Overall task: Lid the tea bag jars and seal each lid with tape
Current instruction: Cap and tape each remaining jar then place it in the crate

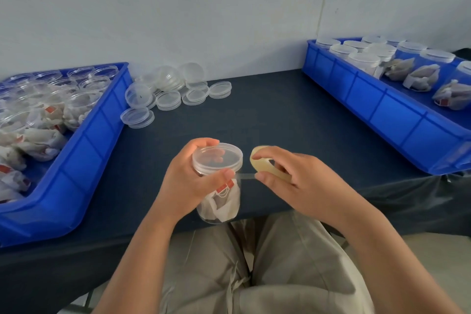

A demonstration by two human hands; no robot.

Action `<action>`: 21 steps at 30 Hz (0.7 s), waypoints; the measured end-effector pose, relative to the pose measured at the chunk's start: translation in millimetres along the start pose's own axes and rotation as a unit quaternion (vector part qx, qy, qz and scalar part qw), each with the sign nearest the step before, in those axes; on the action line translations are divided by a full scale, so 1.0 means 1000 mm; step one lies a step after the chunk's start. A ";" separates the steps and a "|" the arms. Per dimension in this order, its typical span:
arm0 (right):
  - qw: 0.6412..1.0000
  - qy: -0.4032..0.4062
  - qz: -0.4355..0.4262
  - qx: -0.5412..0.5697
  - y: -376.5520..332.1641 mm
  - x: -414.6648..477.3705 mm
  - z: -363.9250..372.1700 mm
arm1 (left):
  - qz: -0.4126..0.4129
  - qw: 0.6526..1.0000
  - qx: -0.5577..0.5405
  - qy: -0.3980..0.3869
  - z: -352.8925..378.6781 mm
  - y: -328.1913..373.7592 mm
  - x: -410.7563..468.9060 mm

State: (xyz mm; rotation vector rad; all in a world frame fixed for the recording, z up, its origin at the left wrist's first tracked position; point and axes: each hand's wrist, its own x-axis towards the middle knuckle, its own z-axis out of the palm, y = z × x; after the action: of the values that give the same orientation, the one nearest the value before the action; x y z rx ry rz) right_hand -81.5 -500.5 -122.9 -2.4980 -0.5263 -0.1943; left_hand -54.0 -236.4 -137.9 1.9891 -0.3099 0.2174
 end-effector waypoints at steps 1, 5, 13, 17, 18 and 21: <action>1.000 0.006 -0.001 -0.017 0.002 0.001 -0.002 | 0.005 1.000 0.004 -0.014 -0.001 0.000 0.001; 0.999 -0.047 -0.019 0.010 0.008 0.001 -0.010 | 0.009 0.998 -0.013 -0.056 -0.005 -0.004 0.006; 0.999 0.009 0.002 -0.039 -0.006 0.004 0.010 | 0.027 0.991 -0.080 -0.105 -0.005 -0.005 0.005; 0.995 0.048 0.002 -0.084 -0.020 0.001 0.020 | 0.048 0.989 -0.076 -0.115 -0.005 -0.008 0.001; 0.995 0.057 0.002 -0.083 -0.021 0.001 0.021 | 0.051 0.992 -0.053 -0.106 -0.003 -0.006 0.000; 0.996 0.052 0.008 -0.075 -0.019 0.001 0.017 | 0.064 0.997 0.017 -0.044 0.001 0.000 -0.002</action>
State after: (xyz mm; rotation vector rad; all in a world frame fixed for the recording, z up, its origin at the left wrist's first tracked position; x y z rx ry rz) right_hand -87.9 -475.5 -127.1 -2.6187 -0.4636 -0.3676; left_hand -56.2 -236.7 -139.1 2.0176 -0.4932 0.2185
